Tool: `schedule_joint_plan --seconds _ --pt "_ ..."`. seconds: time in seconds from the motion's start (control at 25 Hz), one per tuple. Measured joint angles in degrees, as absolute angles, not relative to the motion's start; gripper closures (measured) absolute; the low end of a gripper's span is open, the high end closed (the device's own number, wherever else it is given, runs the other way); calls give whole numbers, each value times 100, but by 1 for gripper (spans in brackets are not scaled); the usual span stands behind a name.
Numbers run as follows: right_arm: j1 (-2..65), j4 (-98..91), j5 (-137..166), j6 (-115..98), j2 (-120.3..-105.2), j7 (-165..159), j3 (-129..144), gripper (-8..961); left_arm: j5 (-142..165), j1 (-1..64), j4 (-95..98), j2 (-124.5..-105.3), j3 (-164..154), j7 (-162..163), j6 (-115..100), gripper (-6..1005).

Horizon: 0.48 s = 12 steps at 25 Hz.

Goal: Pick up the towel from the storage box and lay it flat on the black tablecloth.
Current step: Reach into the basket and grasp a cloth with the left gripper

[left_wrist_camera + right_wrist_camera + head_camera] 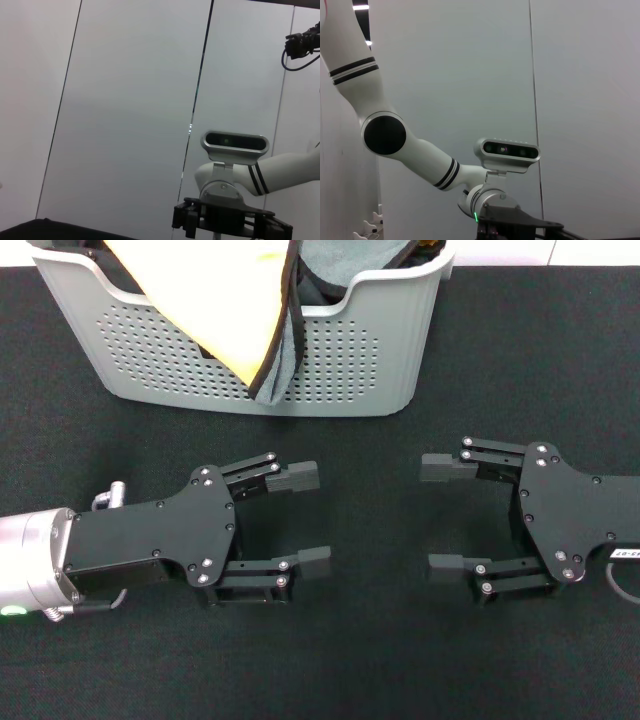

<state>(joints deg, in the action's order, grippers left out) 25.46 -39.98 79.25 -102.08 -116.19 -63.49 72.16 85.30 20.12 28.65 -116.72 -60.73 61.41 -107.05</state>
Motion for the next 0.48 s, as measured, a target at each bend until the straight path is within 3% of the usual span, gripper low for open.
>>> schedule_joint_plan --seconds 0.48 --pt "2516 -3999 7888 -10210 -11619 -6340 7200 138 8534 2013 2831 -11672 -6052 6121 -10632 182"
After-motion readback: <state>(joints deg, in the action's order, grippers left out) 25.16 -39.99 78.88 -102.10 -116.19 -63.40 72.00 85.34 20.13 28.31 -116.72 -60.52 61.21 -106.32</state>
